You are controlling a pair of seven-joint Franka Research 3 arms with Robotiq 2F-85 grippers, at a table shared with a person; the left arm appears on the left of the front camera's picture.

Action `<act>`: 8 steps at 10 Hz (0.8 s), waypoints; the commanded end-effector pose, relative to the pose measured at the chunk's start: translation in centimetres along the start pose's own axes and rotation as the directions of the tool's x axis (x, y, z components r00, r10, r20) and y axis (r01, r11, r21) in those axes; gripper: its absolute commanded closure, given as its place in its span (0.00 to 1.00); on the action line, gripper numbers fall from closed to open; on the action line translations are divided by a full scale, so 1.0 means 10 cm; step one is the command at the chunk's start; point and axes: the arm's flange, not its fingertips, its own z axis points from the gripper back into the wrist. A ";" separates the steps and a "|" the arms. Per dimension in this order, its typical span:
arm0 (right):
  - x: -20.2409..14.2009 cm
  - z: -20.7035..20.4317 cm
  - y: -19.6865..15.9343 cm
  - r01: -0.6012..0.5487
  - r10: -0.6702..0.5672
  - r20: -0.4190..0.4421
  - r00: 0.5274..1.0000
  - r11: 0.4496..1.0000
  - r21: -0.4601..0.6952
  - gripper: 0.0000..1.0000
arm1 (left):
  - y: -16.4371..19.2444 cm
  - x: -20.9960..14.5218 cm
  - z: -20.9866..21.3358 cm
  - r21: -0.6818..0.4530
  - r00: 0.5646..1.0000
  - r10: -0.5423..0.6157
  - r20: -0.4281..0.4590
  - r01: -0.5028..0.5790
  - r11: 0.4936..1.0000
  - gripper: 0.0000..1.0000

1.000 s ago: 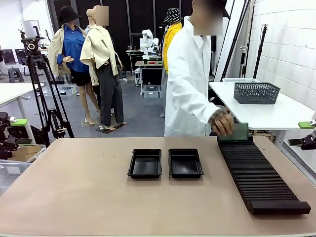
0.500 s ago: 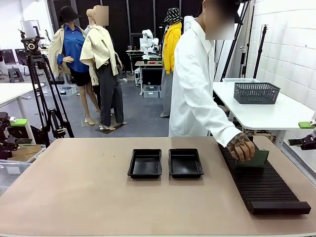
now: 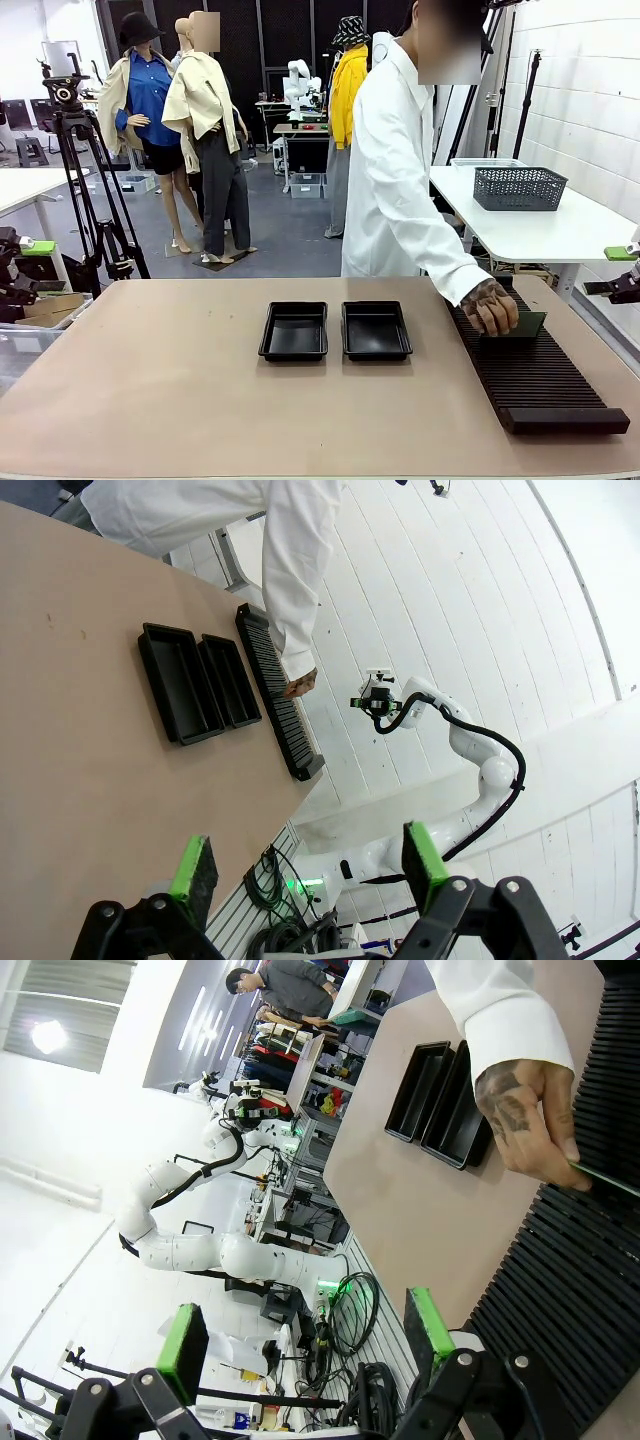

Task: Inspect and transfer BCBs to ESD trays.
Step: Pick up the Blank PCB from the PCB Rack and place it in the left ESD tray.

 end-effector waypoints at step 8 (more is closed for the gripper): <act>-0.01 -0.03 -0.02 0.000 0.000 0.013 1.000 1.000 -0.001 0.00 | -0.02 0.01 0.01 0.003 1.000 0.010 0.007 -0.010 1.000 0.02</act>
